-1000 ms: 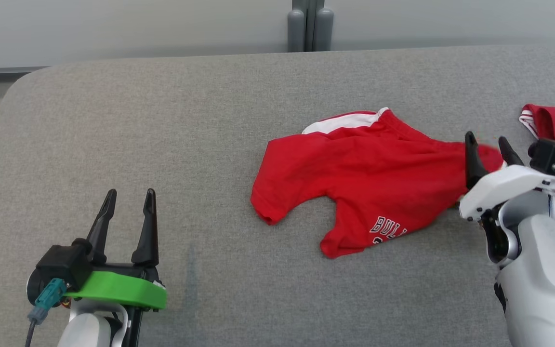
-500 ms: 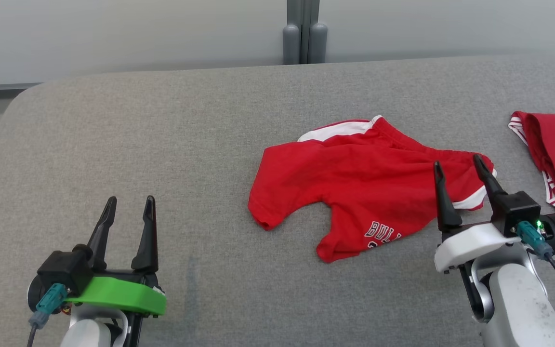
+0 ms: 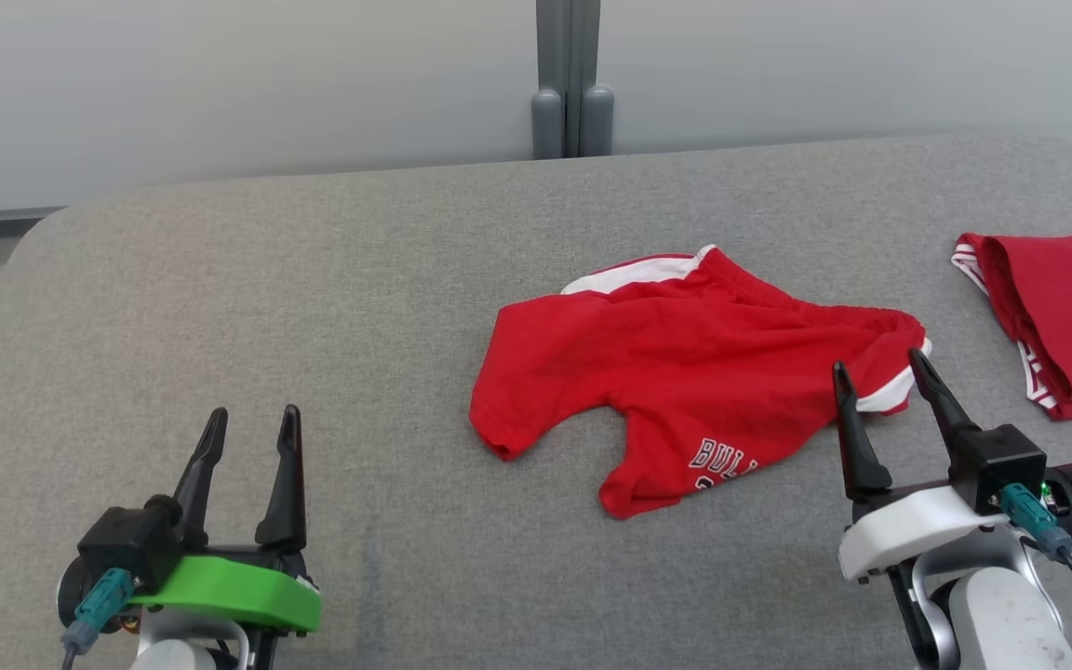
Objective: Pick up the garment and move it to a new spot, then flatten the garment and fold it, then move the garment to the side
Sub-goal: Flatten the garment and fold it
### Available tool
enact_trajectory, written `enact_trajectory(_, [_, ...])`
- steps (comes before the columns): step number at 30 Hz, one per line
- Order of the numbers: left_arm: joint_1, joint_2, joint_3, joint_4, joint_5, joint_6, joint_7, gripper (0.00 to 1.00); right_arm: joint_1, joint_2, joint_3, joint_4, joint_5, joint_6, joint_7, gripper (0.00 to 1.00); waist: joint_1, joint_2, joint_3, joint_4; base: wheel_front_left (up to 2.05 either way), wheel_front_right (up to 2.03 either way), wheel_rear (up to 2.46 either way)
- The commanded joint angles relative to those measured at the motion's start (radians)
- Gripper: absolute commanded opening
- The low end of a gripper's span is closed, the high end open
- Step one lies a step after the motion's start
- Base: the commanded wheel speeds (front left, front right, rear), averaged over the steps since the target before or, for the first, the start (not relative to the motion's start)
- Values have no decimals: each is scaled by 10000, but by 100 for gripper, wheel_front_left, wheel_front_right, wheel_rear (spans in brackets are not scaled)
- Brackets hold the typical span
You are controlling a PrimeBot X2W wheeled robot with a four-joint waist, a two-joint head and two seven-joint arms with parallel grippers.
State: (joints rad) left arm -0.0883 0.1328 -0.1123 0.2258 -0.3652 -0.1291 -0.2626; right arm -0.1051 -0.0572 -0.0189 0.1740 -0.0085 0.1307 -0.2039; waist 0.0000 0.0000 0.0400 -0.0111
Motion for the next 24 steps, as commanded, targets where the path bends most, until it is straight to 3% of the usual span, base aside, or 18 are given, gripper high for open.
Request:
enact_trajectory(1, [128,15,17,11,11,-19,-24,100,121,11,31,-83,65,-3,63,100,0,0,0,-19,0,0,0])
enact_trajectory(10, [-791,279,-458,679,-372,-19,231,100,-10,28,218,-306,118,-2,235,100,0,0,364,-263,0,0,0])
enact_trajectory(18, [-3444,331,-2181,3012,-1589,-20,2817,100,-410,44,708,-222,204,-3,270,100,0,0,1037,-1073,0,0,0])
enact_trajectory(24, [-4810,252,-3074,4437,-2371,-20,3964,100,-688,56,1007,-52,364,-3,141,100,0,0,1435,-1860,0,0,0])
